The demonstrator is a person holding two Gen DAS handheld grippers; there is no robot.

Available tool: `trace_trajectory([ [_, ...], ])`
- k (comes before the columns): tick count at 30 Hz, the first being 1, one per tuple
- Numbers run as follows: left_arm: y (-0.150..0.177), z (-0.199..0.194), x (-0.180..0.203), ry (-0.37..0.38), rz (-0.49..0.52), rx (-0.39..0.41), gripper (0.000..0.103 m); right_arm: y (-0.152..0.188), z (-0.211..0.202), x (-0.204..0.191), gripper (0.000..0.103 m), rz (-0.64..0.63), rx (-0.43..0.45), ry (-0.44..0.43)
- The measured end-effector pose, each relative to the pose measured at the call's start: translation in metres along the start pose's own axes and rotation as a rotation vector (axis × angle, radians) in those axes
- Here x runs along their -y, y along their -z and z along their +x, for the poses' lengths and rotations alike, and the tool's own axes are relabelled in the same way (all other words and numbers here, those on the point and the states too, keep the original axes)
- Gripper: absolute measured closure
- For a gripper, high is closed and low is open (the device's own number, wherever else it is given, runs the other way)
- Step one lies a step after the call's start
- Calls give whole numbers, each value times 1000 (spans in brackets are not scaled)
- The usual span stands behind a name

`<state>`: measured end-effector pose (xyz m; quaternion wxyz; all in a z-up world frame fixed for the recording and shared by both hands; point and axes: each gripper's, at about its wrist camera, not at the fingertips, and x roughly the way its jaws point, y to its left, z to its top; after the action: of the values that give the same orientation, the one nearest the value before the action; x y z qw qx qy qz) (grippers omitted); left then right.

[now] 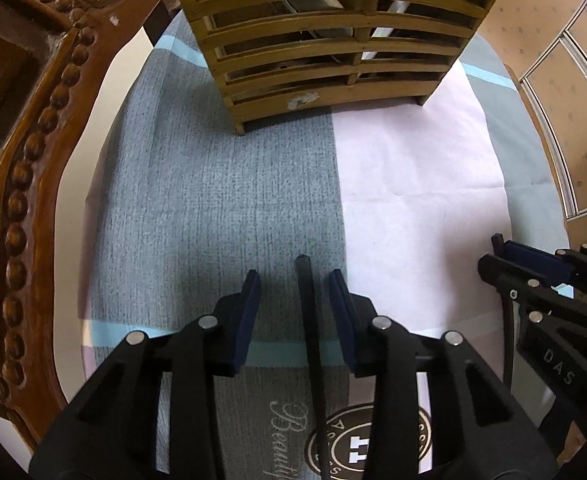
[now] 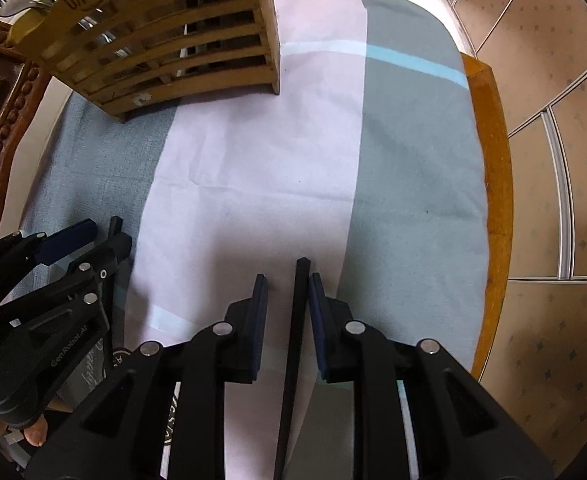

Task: Organize utensils
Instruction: 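Close the left gripper on a chopstick while the right gripper grasps the last chopstick, then carry both chopsticks into the wooden holder and open both grippers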

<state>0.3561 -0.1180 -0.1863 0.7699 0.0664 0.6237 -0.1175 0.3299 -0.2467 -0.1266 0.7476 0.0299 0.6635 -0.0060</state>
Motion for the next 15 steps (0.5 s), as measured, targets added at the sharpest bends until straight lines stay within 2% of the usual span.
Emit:
trace_trajectory([
  [3, -5, 2, 2, 13, 3, -1, 74, 7, -2, -3, 82, -4, 1, 9],
  [5, -10, 3, 4, 17, 2, 3, 86, 8, -4, -6, 82, 2, 4, 12],
  [6, -11, 3, 4, 18, -3, 6, 94, 10, -6, -6, 89, 8, 7, 11],
  [7, -12, 3, 5, 19, -9, 9, 95, 11, -7, -6, 94, 12, 9, 8],
  [8, -12, 2, 5, 20, -13, 15, 95, 11, -7, -5, 95, 20, 8, -6],
  [11, -11, -6, 5, 33, -25, 40, 96, 13, -14, -5, 96, 28, 30, -19],
  [15, -10, -43, 5, 40, -29, 122, 96, 17, -44, 1, 96, 27, 93, -18],
])
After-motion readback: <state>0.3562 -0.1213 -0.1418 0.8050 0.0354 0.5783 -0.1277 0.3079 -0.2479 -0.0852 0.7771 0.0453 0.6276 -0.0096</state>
